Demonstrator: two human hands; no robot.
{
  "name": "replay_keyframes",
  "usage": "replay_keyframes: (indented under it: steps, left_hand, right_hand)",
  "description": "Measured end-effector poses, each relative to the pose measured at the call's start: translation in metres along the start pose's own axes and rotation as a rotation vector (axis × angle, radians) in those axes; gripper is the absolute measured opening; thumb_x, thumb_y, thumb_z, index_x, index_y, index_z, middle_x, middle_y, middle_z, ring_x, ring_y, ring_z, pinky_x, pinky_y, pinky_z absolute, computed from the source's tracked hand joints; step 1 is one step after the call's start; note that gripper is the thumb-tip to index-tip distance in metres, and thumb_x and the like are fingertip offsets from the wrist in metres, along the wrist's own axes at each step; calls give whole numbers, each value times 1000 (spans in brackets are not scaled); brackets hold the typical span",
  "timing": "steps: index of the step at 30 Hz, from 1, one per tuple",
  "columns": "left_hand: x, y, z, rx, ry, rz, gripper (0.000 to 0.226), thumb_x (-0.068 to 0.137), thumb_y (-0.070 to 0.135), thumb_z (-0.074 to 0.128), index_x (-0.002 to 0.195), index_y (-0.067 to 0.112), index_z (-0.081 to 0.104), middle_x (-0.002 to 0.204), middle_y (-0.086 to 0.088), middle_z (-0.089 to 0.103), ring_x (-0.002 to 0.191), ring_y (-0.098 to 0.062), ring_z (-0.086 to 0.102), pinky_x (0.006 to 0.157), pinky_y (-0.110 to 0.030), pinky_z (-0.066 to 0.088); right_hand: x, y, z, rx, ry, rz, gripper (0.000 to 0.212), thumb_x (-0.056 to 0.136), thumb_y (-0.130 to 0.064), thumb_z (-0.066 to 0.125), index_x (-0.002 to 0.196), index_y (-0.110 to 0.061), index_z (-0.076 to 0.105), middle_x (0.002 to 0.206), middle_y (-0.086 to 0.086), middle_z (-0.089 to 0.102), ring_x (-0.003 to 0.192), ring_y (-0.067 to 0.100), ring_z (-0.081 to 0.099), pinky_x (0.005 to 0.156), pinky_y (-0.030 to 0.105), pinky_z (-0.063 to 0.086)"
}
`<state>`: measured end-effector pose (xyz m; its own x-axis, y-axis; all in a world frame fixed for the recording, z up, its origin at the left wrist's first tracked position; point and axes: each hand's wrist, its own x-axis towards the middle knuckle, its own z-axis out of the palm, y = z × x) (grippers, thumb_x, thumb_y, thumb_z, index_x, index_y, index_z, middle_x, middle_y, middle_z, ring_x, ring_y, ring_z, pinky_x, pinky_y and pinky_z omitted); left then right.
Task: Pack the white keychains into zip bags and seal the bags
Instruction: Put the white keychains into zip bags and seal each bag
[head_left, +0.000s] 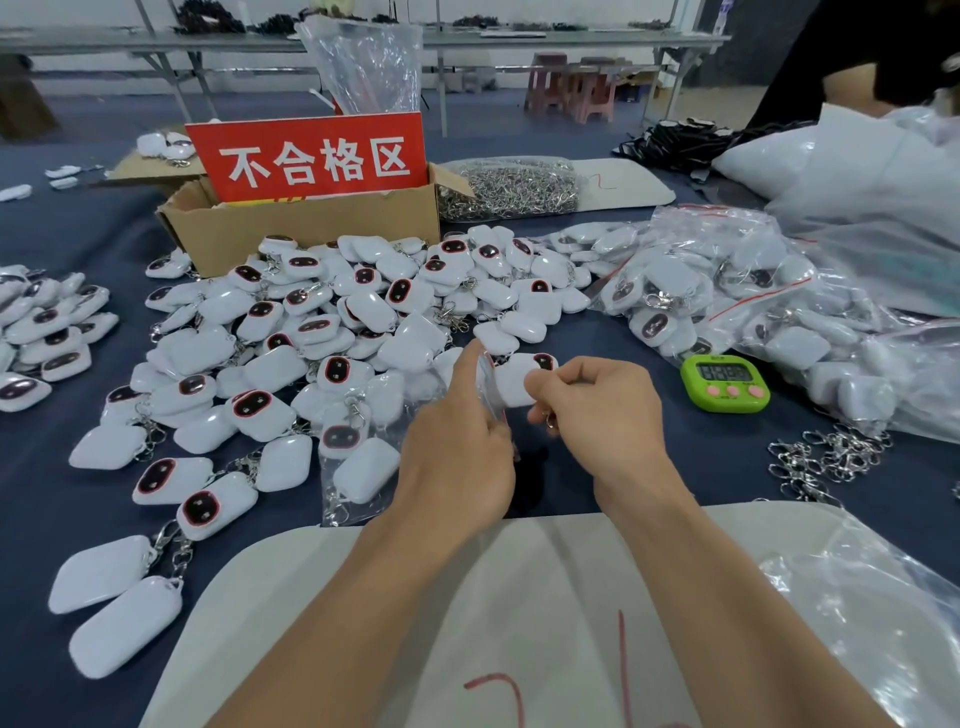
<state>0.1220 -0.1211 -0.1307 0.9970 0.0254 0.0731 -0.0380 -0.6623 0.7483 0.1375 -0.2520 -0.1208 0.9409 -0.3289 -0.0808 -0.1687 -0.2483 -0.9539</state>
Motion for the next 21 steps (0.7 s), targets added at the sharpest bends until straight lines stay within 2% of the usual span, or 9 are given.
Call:
replay_keyframes:
  steps: [4, 7, 10, 13, 15, 16, 18, 20, 21]
  left_hand:
    - [-1, 1, 0, -46, 23, -4, 81, 89, 13, 51, 160, 37, 19, 78, 0, 70, 87, -22, 66, 90, -46, 51]
    - [-4, 6, -2, -8, 41, 41, 81, 90, 15, 53, 160, 38, 20, 81, 3, 71, 89, -23, 66, 90, -47, 51]
    - [-9, 14, -5, -9, 30, 132, 78, 91, 15, 52, 157, 44, 23, 70, 9, 64, 79, -21, 64, 85, -47, 52]
    - [-11, 17, -7, -52, 36, 198, 77, 91, 12, 52, 156, 46, 29, 62, 13, 56, 66, -11, 56, 79, -40, 52]
    - [-13, 18, -8, -88, 70, 242, 74, 90, 13, 51, 154, 46, 35, 60, 15, 54, 61, -10, 52, 71, -34, 50]
    - [-15, 18, -9, -99, 97, 254, 72, 89, 16, 49, 152, 47, 37, 60, 14, 54, 61, -10, 52, 69, -32, 49]
    - [-14, 16, -10, -104, 175, 241, 69, 85, 22, 46, 149, 48, 41, 58, 14, 53, 60, -12, 52, 66, -33, 48]
    - [-12, 13, -10, -91, 198, 213, 66, 83, 23, 46, 144, 48, 46, 58, 14, 52, 60, -12, 52, 64, -32, 47]
    - [-11, 12, -9, -74, 165, 210, 65, 81, 24, 47, 141, 49, 49, 57, 13, 52, 60, -11, 51, 64, -31, 46]
  right_hand:
    - [2, 4, 0, -89, 1, -31, 17, 78, -23, 73, 62, -17, 72, 56, -6, 70, 47, -1, 53, 42, 10, 38]
    - [3, 4, 0, -131, -16, -68, 16, 77, -21, 73, 62, -16, 71, 53, -4, 68, 45, 1, 52, 44, 11, 38]
    - [1, 0, -1, -59, -189, -88, 16, 81, -15, 70, 66, -11, 73, 56, 2, 68, 51, 9, 54, 54, 27, 51]
    - [3, -4, -9, -54, -419, -98, 27, 89, -15, 57, 77, 8, 63, 64, 14, 55, 63, 17, 45, 64, 34, 39]
    - [2, -6, -13, -67, -536, -69, 35, 88, -22, 53, 90, 9, 67, 83, 30, 63, 74, 19, 50, 74, 37, 41]
    - [1, -6, -13, -53, -525, -74, 33, 86, -22, 52, 92, 3, 72, 93, 28, 69, 77, 18, 56, 78, 38, 45]
    - [2, -3, -13, -13, -299, -119, 28, 85, -19, 55, 92, -22, 82, 98, 4, 78, 83, 6, 66, 84, 34, 50]
    - [8, -1, -15, -148, -48, -223, 40, 91, -15, 58, 120, -36, 75, 125, -15, 72, 118, 1, 61, 103, 30, 48]
    - [11, 1, -16, -269, -60, -273, 50, 95, -14, 57, 140, -35, 63, 146, -13, 60, 139, 8, 47, 115, 35, 39]
